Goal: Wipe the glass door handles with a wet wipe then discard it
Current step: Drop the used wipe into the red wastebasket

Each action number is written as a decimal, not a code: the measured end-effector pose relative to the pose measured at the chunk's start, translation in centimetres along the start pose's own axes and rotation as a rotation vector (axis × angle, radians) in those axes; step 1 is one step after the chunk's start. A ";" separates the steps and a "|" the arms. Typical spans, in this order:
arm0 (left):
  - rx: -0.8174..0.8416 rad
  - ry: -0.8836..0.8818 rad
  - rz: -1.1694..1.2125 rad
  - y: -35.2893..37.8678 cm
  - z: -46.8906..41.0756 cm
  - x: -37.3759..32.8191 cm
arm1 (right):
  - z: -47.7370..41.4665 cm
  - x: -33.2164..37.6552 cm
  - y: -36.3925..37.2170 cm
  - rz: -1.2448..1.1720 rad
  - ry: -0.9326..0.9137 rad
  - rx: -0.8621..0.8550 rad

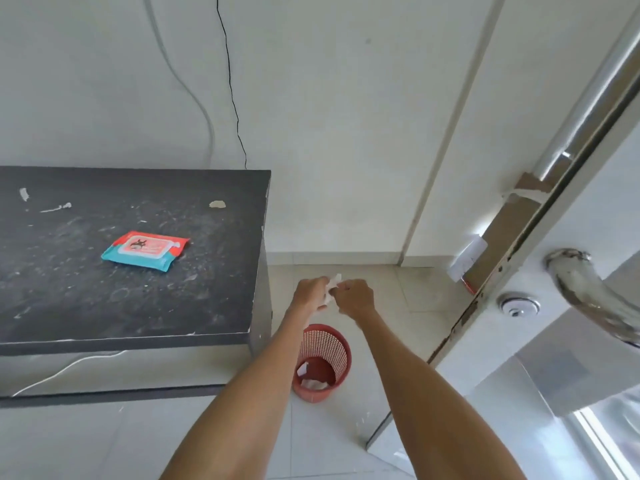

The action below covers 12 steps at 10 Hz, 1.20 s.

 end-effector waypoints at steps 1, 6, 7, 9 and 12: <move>0.008 -0.046 0.038 0.8 -3.6 6.3 | -1.8 -5.7 5.2 0.074 0.009 0.080; -0.036 -0.146 0.070 3.8 -19.9 30.4 | -9.1 -28.0 23.5 -0.095 0.213 0.140; -0.079 -0.151 0.007 4.3 -23.4 33.8 | -11.0 -30.0 25.6 -0.001 0.172 0.117; -0.126 -0.156 -0.044 4.5 -26.9 37.2 | -13.5 -33.4 28.2 -0.001 0.188 0.093; -0.111 -0.161 -0.010 4.5 -29.1 37.0 | -15.8 -34.9 29.7 -0.042 0.249 0.092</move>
Point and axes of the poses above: each hand's wrist, its own z-axis away from the middle knuckle, its own y-axis out of the palm, x = y × z, the point moved 9 cm from there along -z, towards the middle knuckle, and after that the axes turned 3 degrees about -y, right-handed, at the moved point
